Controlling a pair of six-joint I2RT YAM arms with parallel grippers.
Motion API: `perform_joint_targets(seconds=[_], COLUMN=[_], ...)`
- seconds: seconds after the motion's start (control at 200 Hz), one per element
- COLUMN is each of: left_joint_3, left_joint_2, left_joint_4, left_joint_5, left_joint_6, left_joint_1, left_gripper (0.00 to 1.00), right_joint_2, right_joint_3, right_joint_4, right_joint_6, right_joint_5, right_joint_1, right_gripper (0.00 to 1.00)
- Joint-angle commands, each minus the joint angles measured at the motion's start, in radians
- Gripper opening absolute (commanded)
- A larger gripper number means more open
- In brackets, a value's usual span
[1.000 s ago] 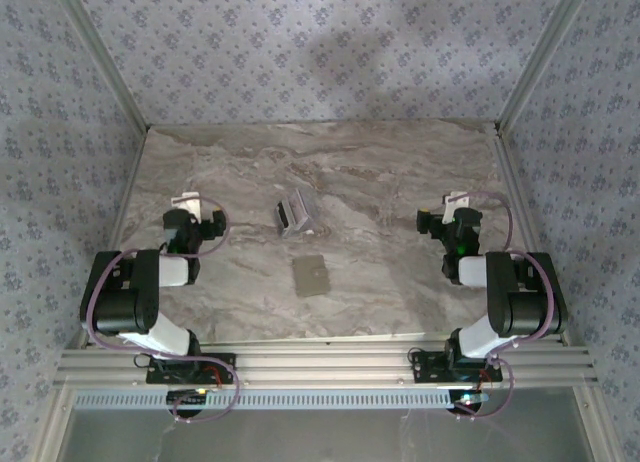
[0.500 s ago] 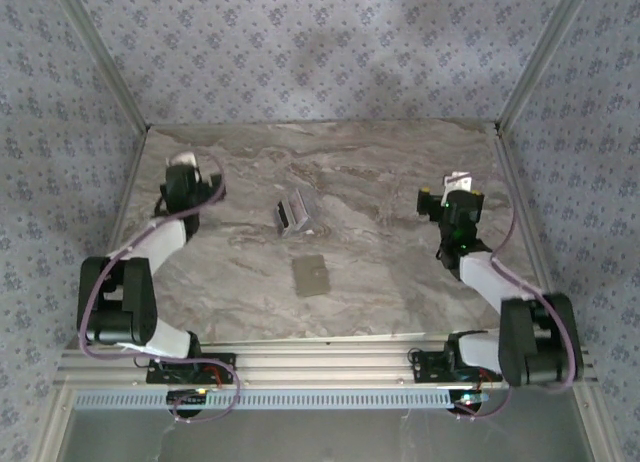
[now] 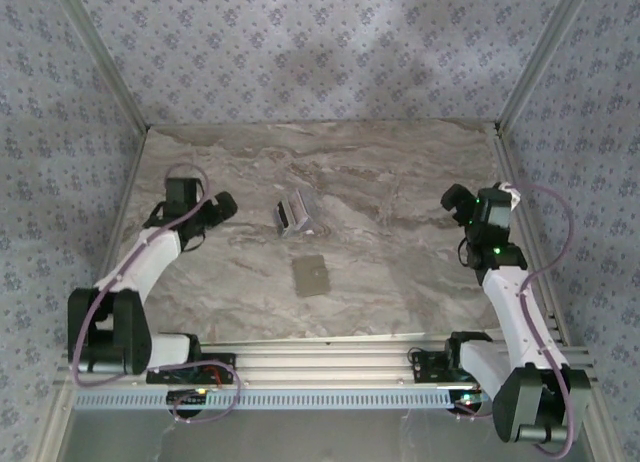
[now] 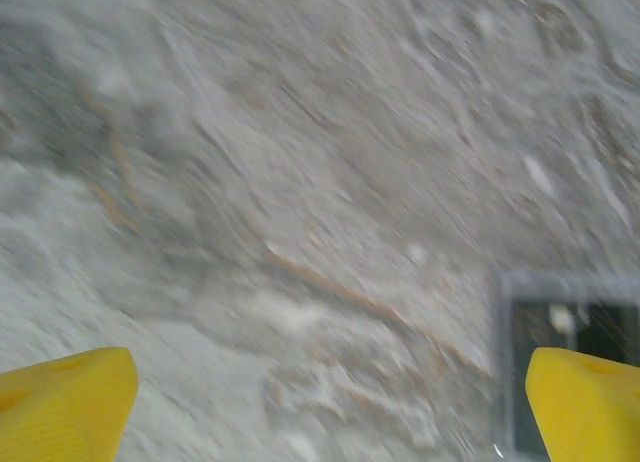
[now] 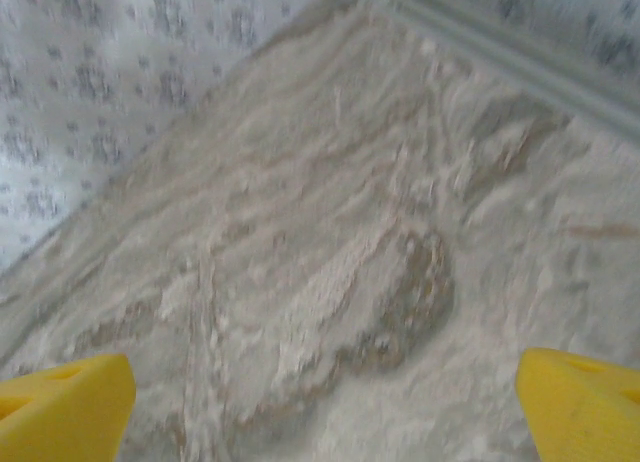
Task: Put the credit cards into the card holder
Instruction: Open the button on the card holder.
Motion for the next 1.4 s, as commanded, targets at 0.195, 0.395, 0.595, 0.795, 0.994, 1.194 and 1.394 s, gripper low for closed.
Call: perform_joint_targets(seconds=[0.195, 0.395, 0.595, 0.795, 0.994, 1.194, 1.394], left_joint_3=[-0.234, -0.378, -0.367, -0.341, -0.313, -0.278, -0.271], left_joint_2=[-0.326, -0.292, -0.127, 0.000, 0.088, 0.149, 0.238], left_joint_4=[0.132, 0.320, 0.451, 0.520, 0.557, 0.537, 0.574], left_joint_5=[0.089, 0.162, 0.232, 0.222, 0.214, 0.177, 0.175], left_joint_6=[-0.108, -0.171, -0.195, -0.203, -0.211, -0.198, -0.192], left_joint_1=[-0.305, -0.420, -0.439, -0.492, -0.517, -0.532, -0.535], left_gripper=[0.92, 0.62, 0.31, 0.24, 0.22, 0.22, 0.21], right_joint_2=[0.054, 0.248, 0.450, 0.584, 0.680, 0.759, 0.791], right_joint_3=[-0.001, 0.081, 0.174, 0.228, 0.276, 0.338, 0.356], right_joint_4=[-0.058, -0.128, -0.099, -0.052, -0.017, -0.043, -0.068], right_joint_6=[-0.040, -0.042, -0.093, -0.110, -0.128, -0.132, -0.128], right_joint_5=[0.223, 0.358, 0.315, 0.209, 0.124, 0.139, 0.167], right_joint_1=[0.455, 0.761, 0.955, 1.029, 1.055, 1.076, 1.075], right_gripper=[1.00, 0.75, 0.48, 0.43, 0.49, 0.46, 0.45])
